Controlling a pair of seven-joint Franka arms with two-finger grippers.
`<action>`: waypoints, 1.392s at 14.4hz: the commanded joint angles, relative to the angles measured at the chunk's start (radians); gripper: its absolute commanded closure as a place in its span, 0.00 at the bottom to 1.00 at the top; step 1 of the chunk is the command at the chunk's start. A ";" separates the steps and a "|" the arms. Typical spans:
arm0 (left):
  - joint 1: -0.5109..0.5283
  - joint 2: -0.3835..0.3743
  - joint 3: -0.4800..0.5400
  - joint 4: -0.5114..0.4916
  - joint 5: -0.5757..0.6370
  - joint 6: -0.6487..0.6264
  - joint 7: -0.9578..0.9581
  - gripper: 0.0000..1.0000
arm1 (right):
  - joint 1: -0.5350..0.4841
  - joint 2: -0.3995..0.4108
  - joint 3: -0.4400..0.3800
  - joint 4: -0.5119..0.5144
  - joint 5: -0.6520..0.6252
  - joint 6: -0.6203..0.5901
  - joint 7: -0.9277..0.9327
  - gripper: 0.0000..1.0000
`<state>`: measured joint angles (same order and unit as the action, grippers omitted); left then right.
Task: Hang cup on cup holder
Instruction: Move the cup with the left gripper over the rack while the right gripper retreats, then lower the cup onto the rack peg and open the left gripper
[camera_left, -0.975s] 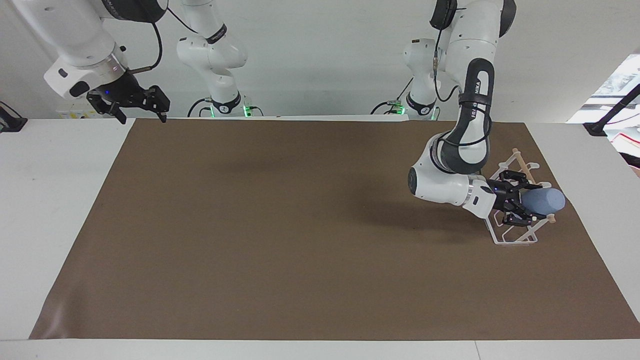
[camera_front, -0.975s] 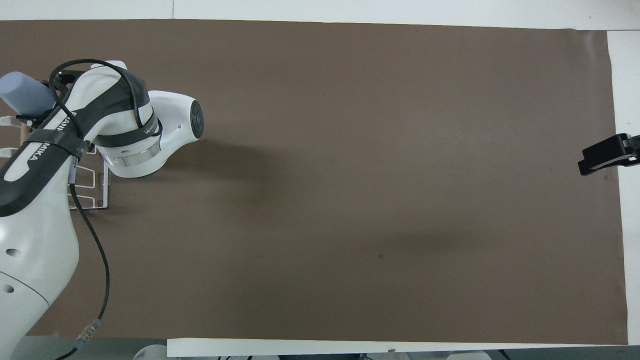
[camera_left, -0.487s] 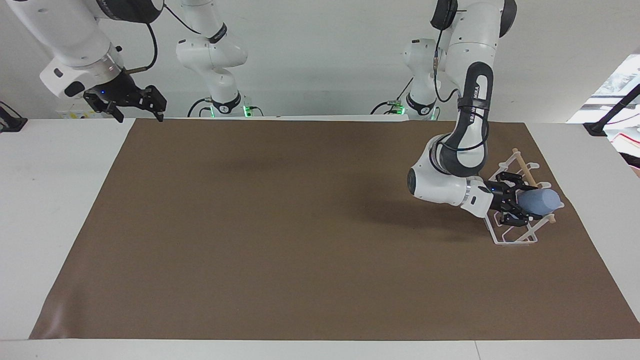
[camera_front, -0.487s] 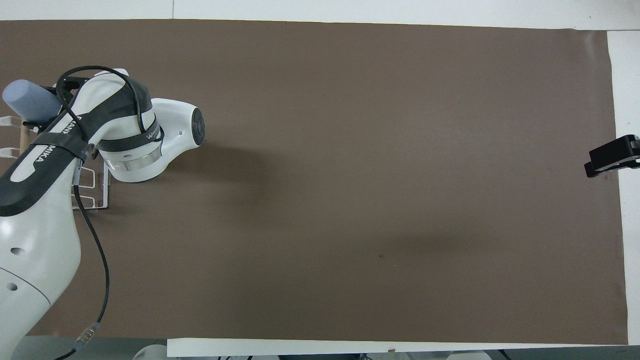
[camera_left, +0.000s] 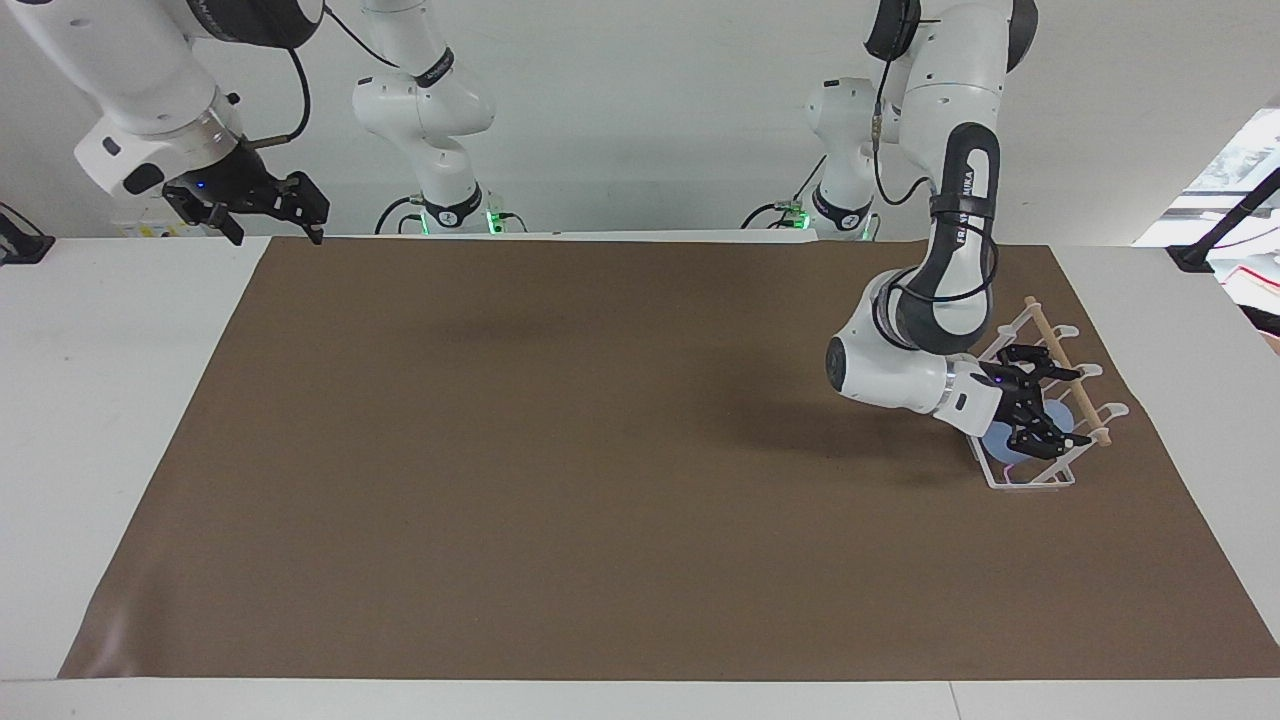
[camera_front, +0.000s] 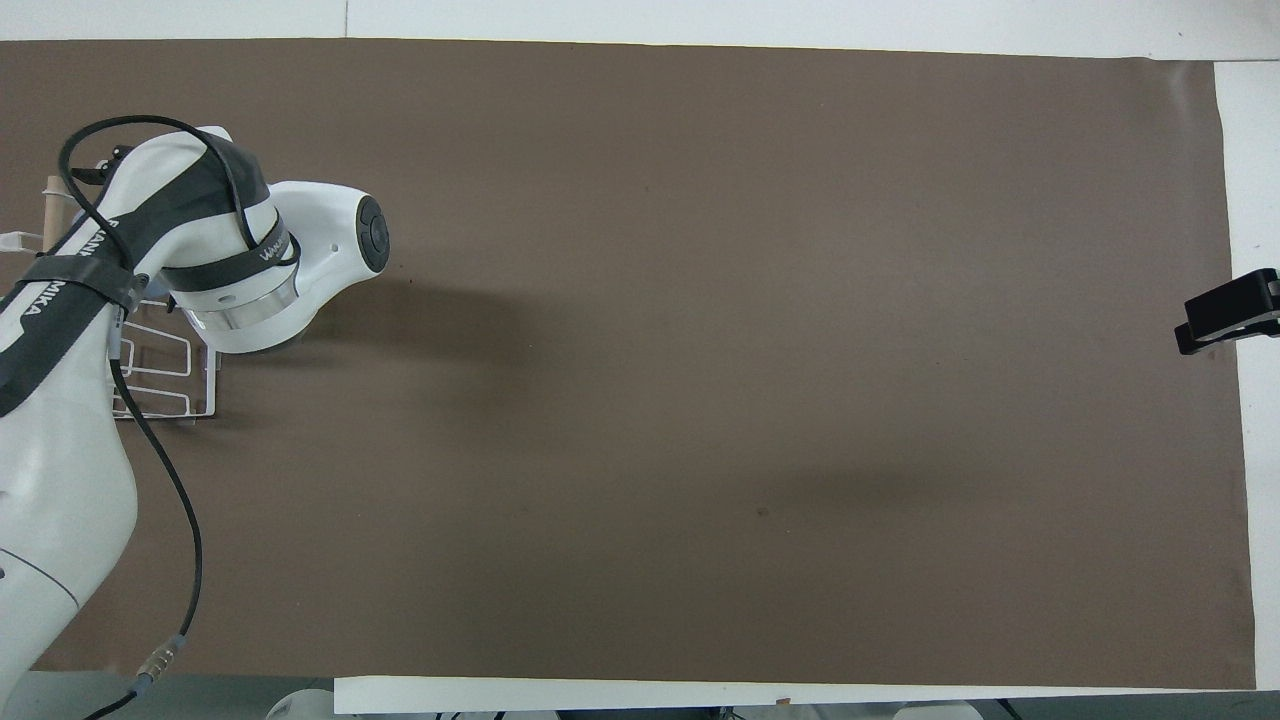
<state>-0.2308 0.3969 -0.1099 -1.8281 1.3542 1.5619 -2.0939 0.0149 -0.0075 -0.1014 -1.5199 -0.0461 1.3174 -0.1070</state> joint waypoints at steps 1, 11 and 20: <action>-0.013 -0.027 -0.008 0.058 -0.067 -0.025 0.088 0.00 | -0.018 0.004 0.017 0.014 -0.014 -0.017 0.007 0.01; 0.154 -0.430 0.002 0.075 -0.764 0.110 1.180 0.00 | -0.009 -0.008 0.017 -0.008 -0.012 0.035 0.010 0.01; 0.239 -0.391 0.006 0.231 -1.302 -0.023 2.008 0.00 | -0.020 -0.015 0.016 -0.031 -0.005 0.066 0.003 0.01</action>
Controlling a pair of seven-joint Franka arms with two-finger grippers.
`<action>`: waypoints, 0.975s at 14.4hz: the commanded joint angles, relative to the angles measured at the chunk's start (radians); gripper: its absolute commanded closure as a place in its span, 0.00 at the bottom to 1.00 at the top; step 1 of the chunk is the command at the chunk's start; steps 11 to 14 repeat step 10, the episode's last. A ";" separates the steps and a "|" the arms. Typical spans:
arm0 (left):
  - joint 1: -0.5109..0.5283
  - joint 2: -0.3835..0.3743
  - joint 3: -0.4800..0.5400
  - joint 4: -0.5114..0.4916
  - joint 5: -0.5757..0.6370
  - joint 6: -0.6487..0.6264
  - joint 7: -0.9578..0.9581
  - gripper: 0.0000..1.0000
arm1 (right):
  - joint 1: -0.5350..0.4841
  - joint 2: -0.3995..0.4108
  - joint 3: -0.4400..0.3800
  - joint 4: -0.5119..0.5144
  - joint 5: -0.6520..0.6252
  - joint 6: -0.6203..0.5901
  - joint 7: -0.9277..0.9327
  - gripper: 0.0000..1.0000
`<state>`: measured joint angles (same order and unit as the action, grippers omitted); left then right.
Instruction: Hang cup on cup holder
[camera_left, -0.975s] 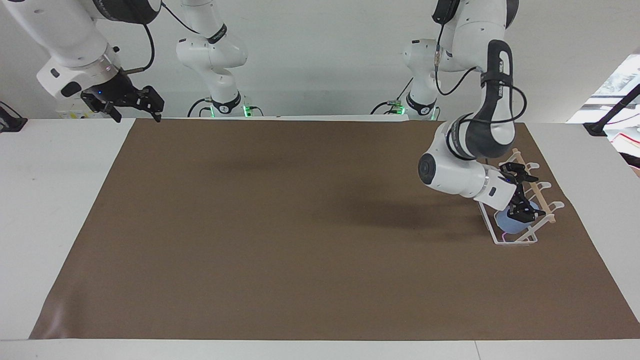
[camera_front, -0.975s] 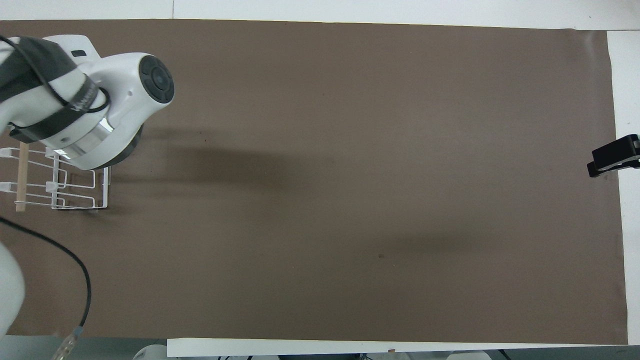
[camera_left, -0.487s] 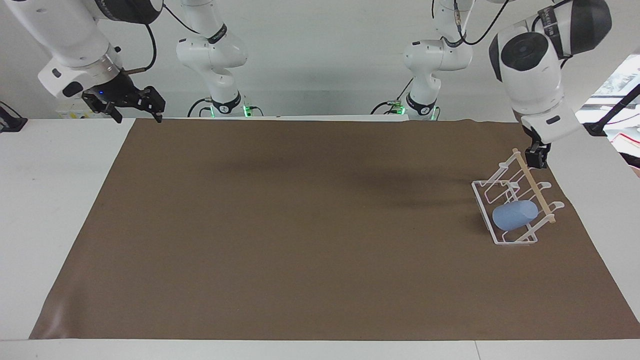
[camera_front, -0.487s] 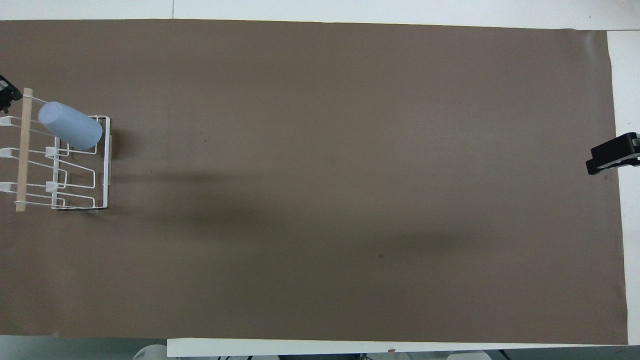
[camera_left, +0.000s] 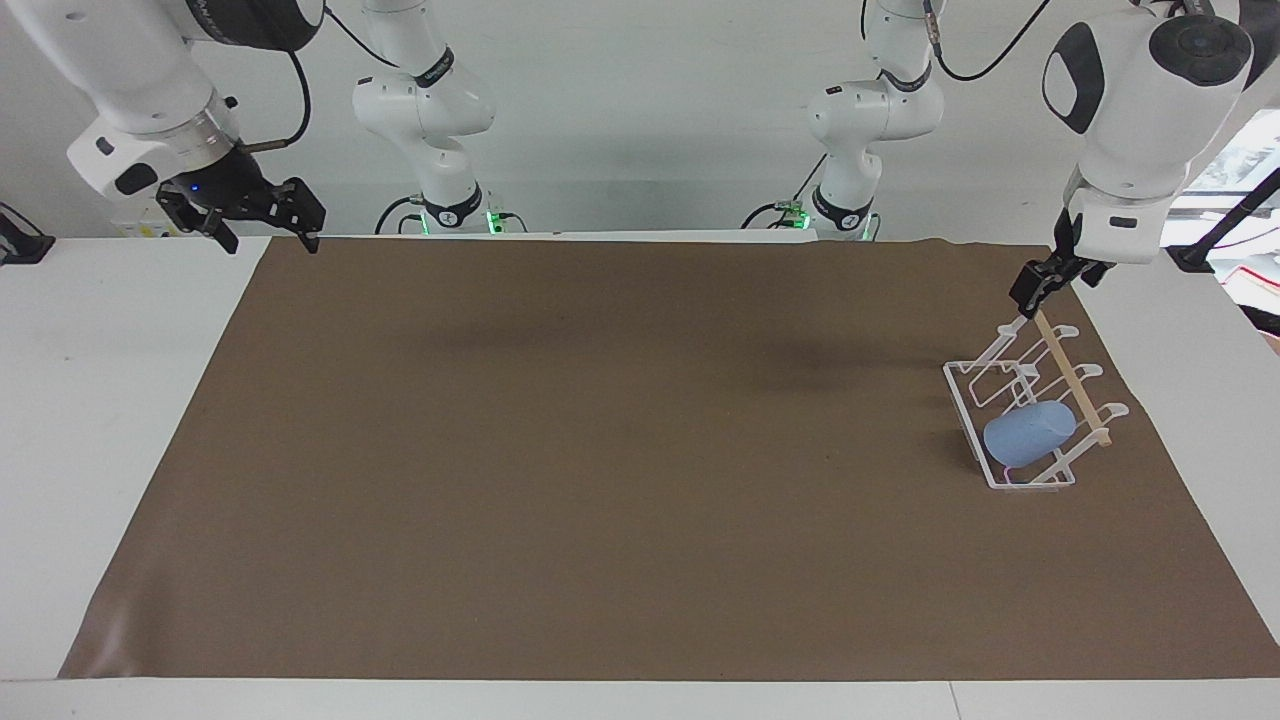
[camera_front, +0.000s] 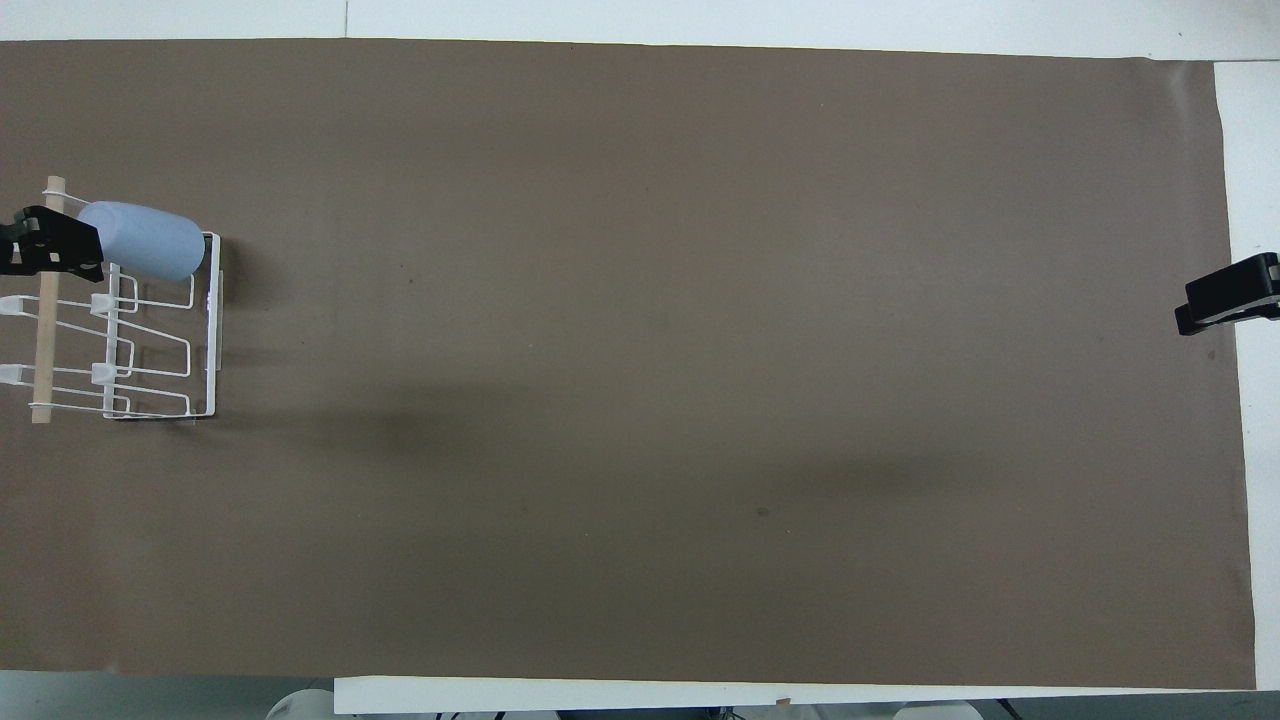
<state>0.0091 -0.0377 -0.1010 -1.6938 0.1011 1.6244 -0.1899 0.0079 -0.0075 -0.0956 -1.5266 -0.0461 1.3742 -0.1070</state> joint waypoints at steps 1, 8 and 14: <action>-0.007 0.077 -0.009 0.167 -0.066 -0.128 0.107 0.00 | -0.009 -0.015 0.010 -0.023 -0.005 0.009 0.003 0.01; -0.072 0.096 -0.022 0.203 -0.044 -0.159 0.147 0.00 | -0.006 -0.015 0.010 -0.024 -0.005 0.009 0.000 0.01; -0.070 0.090 -0.022 0.192 -0.051 -0.155 0.211 0.00 | -0.006 -0.015 0.010 -0.024 -0.005 0.009 0.001 0.01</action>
